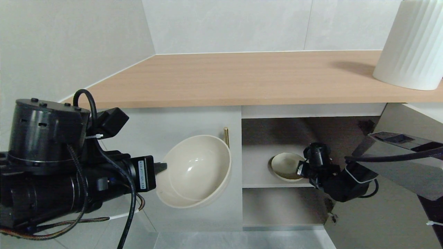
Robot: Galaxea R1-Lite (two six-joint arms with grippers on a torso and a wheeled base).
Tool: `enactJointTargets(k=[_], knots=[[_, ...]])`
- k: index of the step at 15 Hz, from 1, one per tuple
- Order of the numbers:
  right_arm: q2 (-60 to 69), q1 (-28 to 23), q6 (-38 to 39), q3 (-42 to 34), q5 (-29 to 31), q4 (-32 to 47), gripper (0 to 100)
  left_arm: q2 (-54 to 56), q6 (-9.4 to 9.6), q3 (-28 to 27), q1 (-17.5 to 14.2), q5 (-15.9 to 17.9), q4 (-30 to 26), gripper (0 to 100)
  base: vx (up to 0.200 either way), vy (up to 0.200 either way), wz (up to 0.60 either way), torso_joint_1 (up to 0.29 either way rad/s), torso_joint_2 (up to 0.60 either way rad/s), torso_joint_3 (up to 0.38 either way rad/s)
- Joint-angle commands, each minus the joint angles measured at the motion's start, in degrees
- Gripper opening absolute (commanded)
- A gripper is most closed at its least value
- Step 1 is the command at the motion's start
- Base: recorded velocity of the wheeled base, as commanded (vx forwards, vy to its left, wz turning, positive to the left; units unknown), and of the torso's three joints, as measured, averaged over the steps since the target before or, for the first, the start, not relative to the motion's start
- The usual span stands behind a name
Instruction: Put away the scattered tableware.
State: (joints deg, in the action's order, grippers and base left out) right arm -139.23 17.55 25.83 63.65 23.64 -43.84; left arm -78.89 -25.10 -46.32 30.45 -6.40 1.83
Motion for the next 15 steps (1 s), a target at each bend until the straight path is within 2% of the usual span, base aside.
enactJointTargets(k=[1,8,9,15], knots=[[-0.08,0.02,0.01,0.51,0.01,-0.02,0,-0.04,-0.04,0.01,0.05,-0.02,0.02,0,0.0,0.0,0.0,0.0,0.0,0.0],[-0.52,0.02,-0.08,1.57,0.18,0.16,0,-0.04,-0.04,0.09,-0.04,-0.02,0.02,0,0.0,0.0,0.0,0.0,0.0,0.0],[-0.52,0.11,0.01,1.57,0.18,0.16,100,-0.04,-0.04,0.01,0.05,-0.02,0.02,0,0.0,0.0,0.0,0.0,0.0,0.0],[4.32,0.46,0.1,-2.04,0.18,0.07,100,0.31,0.05,0.09,0.05,-0.1,0.02,0,0.0,0.0,0.0,0.0,0.0,0.0]])
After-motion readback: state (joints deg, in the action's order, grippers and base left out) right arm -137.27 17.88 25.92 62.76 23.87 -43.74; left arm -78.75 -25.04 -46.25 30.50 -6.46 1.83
